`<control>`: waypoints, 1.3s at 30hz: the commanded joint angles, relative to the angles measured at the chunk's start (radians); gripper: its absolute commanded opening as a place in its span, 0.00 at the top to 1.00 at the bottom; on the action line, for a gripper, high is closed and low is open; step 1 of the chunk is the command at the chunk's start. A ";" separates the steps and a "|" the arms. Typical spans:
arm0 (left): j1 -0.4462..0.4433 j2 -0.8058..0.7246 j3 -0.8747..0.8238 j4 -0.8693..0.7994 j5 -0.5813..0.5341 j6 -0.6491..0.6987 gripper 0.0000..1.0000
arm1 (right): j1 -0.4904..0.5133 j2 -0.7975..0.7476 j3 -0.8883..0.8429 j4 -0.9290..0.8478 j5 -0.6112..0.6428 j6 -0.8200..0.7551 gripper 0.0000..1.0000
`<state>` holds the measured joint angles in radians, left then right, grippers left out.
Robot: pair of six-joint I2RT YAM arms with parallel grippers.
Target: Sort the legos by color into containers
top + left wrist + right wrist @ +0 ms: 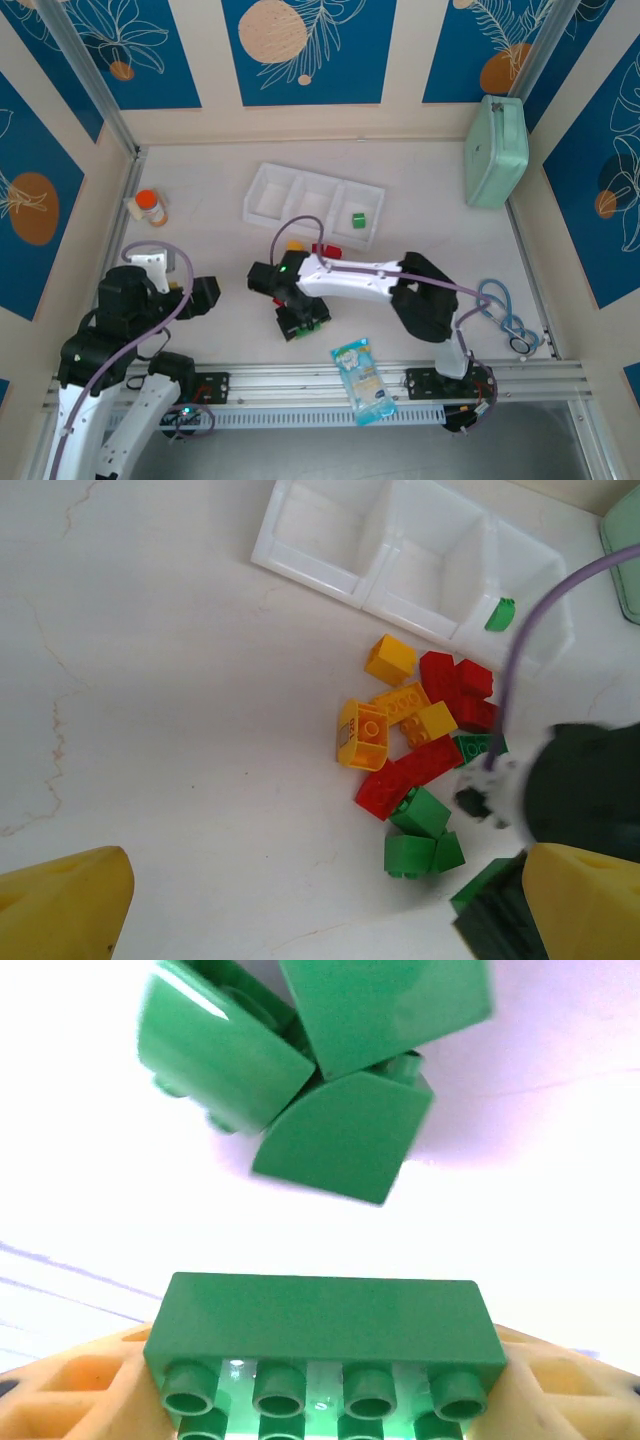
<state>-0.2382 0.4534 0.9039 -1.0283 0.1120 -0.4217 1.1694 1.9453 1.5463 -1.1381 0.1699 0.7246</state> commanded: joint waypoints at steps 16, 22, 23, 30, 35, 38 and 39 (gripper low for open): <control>-0.003 0.152 -0.059 0.130 0.113 0.039 0.01 | -0.487 -0.070 0.302 -0.007 0.105 -0.670 0.53; -0.003 0.169 -0.082 0.175 0.132 0.049 0.01 | -0.593 0.015 0.313 0.129 0.062 -0.925 0.56; -0.003 0.170 -0.086 0.182 0.133 0.053 0.01 | -0.603 0.028 0.303 0.159 0.067 -0.966 0.57; -0.003 0.180 -0.102 0.203 0.133 0.067 0.01 | -0.702 0.148 0.368 0.207 0.055 -1.084 0.58; -0.003 0.192 -0.105 0.204 0.134 0.070 0.01 | -0.724 0.219 0.401 0.225 0.105 -1.109 0.55; -0.003 0.194 -0.105 0.203 0.129 0.070 0.01 | -0.726 0.249 0.406 0.237 0.124 -1.111 0.51; -0.003 0.192 -0.105 0.202 0.127 0.069 0.01 | -0.726 0.258 0.410 0.239 0.126 -1.112 0.48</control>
<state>-0.2382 0.6456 0.8082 -0.8448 0.2214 -0.3794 0.4328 2.1757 1.9244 -0.9150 0.2882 -0.3557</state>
